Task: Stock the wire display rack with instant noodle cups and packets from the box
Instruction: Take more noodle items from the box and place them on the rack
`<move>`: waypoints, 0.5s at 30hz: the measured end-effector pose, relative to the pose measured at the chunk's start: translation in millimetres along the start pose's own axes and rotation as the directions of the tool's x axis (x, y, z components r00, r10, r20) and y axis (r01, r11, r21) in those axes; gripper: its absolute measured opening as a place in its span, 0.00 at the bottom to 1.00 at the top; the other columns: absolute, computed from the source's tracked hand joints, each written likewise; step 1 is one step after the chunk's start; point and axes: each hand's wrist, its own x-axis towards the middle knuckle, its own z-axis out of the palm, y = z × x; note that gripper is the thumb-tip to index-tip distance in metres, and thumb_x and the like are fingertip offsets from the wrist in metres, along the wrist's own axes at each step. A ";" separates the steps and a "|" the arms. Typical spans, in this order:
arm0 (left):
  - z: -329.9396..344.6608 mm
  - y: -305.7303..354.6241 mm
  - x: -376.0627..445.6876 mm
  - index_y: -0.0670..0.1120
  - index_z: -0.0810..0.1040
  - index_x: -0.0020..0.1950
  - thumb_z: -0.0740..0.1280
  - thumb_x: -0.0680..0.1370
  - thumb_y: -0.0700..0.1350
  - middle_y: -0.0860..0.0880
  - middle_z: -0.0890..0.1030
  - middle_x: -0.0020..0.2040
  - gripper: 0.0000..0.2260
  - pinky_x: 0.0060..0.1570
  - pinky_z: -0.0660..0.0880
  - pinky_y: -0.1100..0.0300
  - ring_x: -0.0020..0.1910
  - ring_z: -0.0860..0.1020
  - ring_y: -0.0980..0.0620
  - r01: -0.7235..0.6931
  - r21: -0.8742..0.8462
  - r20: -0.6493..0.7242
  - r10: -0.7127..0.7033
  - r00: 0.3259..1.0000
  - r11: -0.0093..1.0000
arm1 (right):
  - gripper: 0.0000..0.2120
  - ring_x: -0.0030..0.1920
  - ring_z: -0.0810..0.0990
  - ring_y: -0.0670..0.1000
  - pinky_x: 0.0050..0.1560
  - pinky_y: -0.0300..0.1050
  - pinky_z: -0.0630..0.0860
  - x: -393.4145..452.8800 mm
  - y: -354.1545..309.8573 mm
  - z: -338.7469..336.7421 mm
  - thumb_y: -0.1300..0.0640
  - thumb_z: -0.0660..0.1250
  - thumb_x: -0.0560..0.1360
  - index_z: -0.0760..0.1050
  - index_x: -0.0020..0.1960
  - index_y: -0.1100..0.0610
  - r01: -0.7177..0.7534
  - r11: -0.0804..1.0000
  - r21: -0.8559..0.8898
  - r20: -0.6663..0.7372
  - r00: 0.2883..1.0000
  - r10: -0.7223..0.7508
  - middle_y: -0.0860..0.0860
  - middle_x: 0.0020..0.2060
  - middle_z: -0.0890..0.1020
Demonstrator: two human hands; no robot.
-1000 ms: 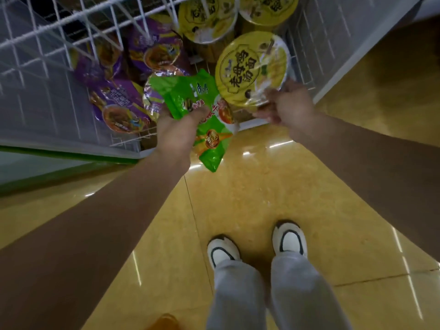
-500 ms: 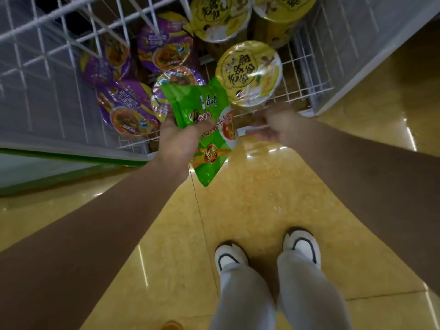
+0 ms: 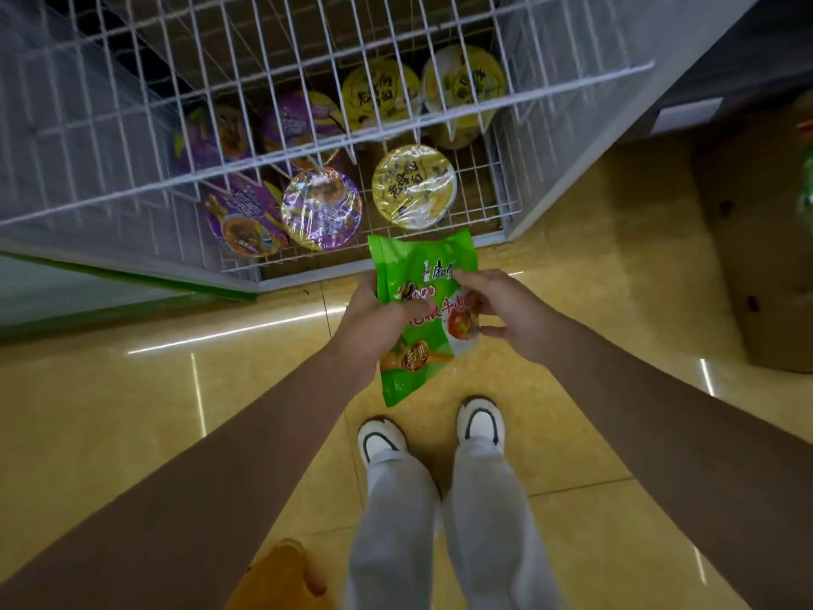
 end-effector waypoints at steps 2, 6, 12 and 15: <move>-7.2 11.2 -14.5 0.47 0.74 0.64 0.72 0.72 0.37 0.48 0.82 0.54 0.22 0.54 0.77 0.51 0.52 0.81 0.48 0.012 0.010 0.049 -0.012 0.999 1.000 | 0.21 0.63 0.71 0.53 0.63 0.55 0.66 -22.0 -10.4 -2.6 0.44 0.65 0.75 0.69 0.62 0.54 0.003 1.000 -0.004 0.001 1.000 -0.003 0.51 0.61 0.75; -28.9 43.2 -47.0 0.47 0.78 0.58 0.72 0.71 0.38 0.48 0.84 0.52 0.16 0.51 0.78 0.52 0.50 0.82 0.49 0.027 -0.009 0.137 -0.025 0.990 1.000 | 0.15 0.57 0.75 0.52 0.61 0.52 0.70 -64.6 -34.5 -3.8 0.47 0.66 0.74 0.71 0.57 0.53 0.048 0.997 0.052 0.095 0.994 -0.053 0.49 0.52 0.78; -77.5 86.3 -83.4 0.49 0.76 0.62 0.82 0.57 0.50 0.48 0.82 0.58 0.36 0.62 0.71 0.43 0.60 0.78 0.44 0.030 0.031 0.171 -0.035 0.985 0.999 | 0.15 0.51 0.79 0.51 0.48 0.44 0.75 -112.5 -74.8 7.4 0.49 0.66 0.75 0.73 0.59 0.53 0.146 0.988 0.042 0.174 0.973 -0.151 0.50 0.50 0.81; -95.8 107.9 -99.5 0.45 0.73 0.65 0.80 0.56 0.48 0.45 0.80 0.60 0.38 0.62 0.72 0.42 0.60 0.78 0.43 0.006 -0.002 0.140 -0.006 0.990 1.000 | 0.14 0.51 0.81 0.50 0.46 0.43 0.76 -126.8 -97.4 18.4 0.48 0.67 0.74 0.74 0.58 0.52 0.215 0.977 -0.008 0.203 0.957 -0.209 0.50 0.50 0.83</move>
